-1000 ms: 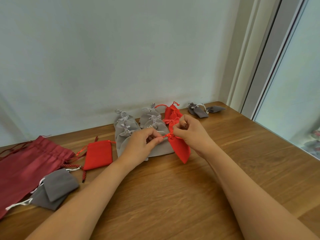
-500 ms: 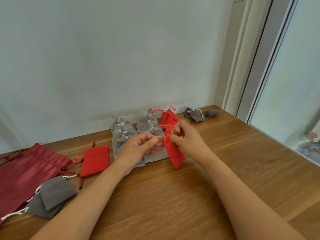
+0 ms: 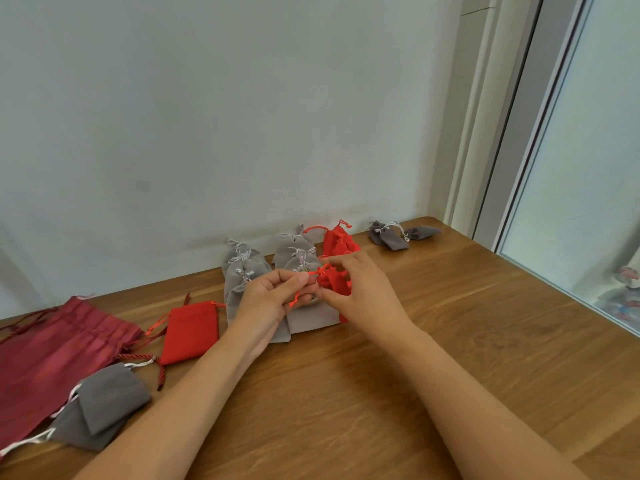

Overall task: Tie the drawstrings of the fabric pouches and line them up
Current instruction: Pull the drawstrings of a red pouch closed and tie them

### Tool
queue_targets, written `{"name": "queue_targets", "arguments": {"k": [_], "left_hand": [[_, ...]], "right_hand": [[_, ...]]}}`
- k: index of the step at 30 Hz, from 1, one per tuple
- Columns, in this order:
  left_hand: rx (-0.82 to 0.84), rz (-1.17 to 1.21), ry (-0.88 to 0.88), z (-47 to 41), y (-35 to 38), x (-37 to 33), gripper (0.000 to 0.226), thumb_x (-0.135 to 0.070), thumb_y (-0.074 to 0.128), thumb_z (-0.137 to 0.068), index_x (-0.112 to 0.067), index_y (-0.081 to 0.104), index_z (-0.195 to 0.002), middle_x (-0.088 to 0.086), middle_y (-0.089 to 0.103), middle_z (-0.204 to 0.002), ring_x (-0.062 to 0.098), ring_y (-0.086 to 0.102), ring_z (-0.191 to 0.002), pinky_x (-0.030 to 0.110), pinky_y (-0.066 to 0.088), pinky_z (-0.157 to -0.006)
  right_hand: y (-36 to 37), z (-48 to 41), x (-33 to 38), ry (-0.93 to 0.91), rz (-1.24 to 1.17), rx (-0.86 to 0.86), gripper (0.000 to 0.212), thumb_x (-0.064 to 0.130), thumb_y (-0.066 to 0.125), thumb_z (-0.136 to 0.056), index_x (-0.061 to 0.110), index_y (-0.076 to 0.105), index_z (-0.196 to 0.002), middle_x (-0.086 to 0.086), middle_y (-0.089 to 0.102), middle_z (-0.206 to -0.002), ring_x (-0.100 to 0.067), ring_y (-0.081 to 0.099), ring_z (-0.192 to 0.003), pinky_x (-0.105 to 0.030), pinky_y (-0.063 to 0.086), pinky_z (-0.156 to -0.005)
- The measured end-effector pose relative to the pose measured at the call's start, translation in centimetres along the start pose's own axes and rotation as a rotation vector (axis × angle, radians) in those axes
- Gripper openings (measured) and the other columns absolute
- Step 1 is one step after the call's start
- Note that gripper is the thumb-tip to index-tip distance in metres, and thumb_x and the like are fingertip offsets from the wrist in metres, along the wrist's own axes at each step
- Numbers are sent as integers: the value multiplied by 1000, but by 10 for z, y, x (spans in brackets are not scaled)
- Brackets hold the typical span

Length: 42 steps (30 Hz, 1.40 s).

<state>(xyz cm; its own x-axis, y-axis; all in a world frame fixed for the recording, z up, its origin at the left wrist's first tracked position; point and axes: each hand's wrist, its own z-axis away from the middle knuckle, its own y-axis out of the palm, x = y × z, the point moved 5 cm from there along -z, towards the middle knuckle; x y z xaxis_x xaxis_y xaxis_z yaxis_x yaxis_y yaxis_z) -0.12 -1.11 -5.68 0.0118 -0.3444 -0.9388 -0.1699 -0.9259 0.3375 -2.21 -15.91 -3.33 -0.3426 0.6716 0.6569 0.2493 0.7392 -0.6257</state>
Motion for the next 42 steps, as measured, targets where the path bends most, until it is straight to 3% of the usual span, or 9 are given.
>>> {"name": "queue_targets", "arguments": {"k": [5, 9, 13, 18, 26, 30, 35, 38, 42], "left_hand": [[20, -232, 44, -1, -6, 4, 26, -22, 66, -80, -2, 68, -97, 9, 75, -89, 17, 71, -83, 22, 56, -71], [78, -542, 132, 1, -1, 10, 13, -8, 67, -86, -9, 68, -99, 7, 72, -84, 12, 67, -73, 19, 52, -65], [132, -655, 147, 1, 1, 15, 17, -6, 71, -83, -15, 68, -97, -7, 70, -85, 10, 65, -77, 22, 54, -74], [122, -677, 142, 0, -1, 14, 18, -9, 72, -83, -19, 68, -97, 1, 70, -87, 10, 65, -79, 25, 53, -78], [35, -580, 87, -6, -8, 14, 13, -8, 69, -85, -8, 62, -97, 2, 63, -76, 7, 59, -61, 17, 48, -57], [0, -518, 55, -7, -12, 12, 13, -17, 63, -90, -7, 59, -82, -1, 57, -59, 7, 51, -50, 18, 43, -48], [15, -582, 52, -8, -8, 16, 13, -18, 65, -90, -7, 61, -84, -2, 59, -59, 8, 52, -51, 18, 43, -49], [22, -581, 50, -9, -7, 16, 10, -17, 64, -90, -9, 61, -86, -2, 60, -61, 8, 53, -52, 18, 44, -50], [22, -575, 53, -8, -7, 16, 6, -13, 63, -90, -7, 62, -89, 1, 60, -62, 8, 53, -51, 17, 44, -49]], "right_hand": [[-10, -4, -11, 141, -194, 37, 31, 12, 66, -88, 21, 64, -117, 13, 62, -97, -4, 58, -94, -7, 41, -80], [-18, -12, -41, 330, -391, 126, 31, 1, 55, -93, 15, 66, -118, -7, 66, -119, -23, 60, -111, -39, 46, -102], [-31, -10, -61, 441, -508, 2, 18, 1, 65, -88, 18, 66, -88, -8, 70, -91, -21, 66, -86, -31, 54, -80], [-20, -10, -70, 402, -409, -45, 14, 9, 69, -86, 23, 68, -89, -5, 72, -93, -18, 66, -91, -39, 52, -87], [-40, -39, -83, 402, -334, -225, 13, 8, 58, -89, 17, 64, -96, 0, 59, -103, -3, 55, -79, -16, 41, -66], [-79, -66, -118, 374, 84, -253, 29, 6, 59, -87, 8, 64, -115, -9, 57, -122, -22, 56, -109, -28, 43, -89], [-91, -103, -173, 386, 451, 47, 68, -2, 52, -84, 14, 34, -147, -15, 32, -152, -38, 25, -140, -48, 24, -116], [-83, -107, -187, 413, 468, 145, 61, 1, 47, -89, 18, 35, -146, -15, 40, -148, -38, 33, -135, -46, 32, -110], [-87, -103, -179, 377, 504, -30, 20, 14, 55, -95, 4, 63, -110, -19, 65, -108, -34, 59, -97, -38, 47, -79]]}}
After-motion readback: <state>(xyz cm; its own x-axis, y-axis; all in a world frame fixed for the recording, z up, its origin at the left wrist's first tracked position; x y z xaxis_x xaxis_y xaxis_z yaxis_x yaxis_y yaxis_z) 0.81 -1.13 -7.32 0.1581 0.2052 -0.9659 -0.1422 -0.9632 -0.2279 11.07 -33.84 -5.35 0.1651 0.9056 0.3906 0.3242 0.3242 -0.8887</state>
